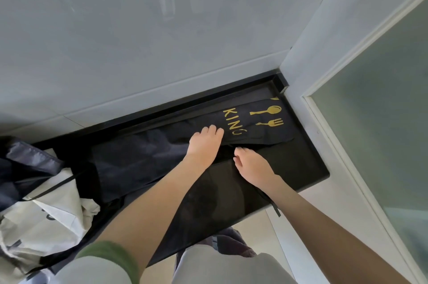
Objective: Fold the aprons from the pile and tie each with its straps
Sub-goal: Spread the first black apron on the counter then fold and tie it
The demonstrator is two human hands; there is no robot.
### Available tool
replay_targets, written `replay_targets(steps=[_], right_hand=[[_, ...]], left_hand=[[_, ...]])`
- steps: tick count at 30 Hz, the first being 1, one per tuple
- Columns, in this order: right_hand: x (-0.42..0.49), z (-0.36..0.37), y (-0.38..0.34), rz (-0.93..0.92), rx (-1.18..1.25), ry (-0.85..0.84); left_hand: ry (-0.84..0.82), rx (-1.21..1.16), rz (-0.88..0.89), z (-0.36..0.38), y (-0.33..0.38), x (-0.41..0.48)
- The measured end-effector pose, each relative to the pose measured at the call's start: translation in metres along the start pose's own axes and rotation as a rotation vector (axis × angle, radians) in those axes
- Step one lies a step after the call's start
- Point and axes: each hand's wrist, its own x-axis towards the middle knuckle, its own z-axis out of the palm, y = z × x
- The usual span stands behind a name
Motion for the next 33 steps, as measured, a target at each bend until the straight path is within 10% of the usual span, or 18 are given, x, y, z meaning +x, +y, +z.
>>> replay_targets(steps=[7, 15, 26, 33], right_hand=[[-0.006, -0.008, 0.006, -0.311, -0.069, 0.531], [0.016, 0.018, 0.026, -0.118, -0.266, -0.040], [0.020, -0.006, 0.062, 0.004, -0.381, -0.101], [0.045, -0.006, -0.010, -0.140, -0.226, 0.218]], left_hand=[[-0.173, -0.164, 0.244, 0.019, -0.004, -0.008], [-0.238, -0.039, 0.251, 0.047, -0.023, -0.033], [-0.066, 0.030, 0.077, 0.058, -0.053, -0.048], [-0.088, -0.003, -0.230, 0.071, -0.088, -0.091]])
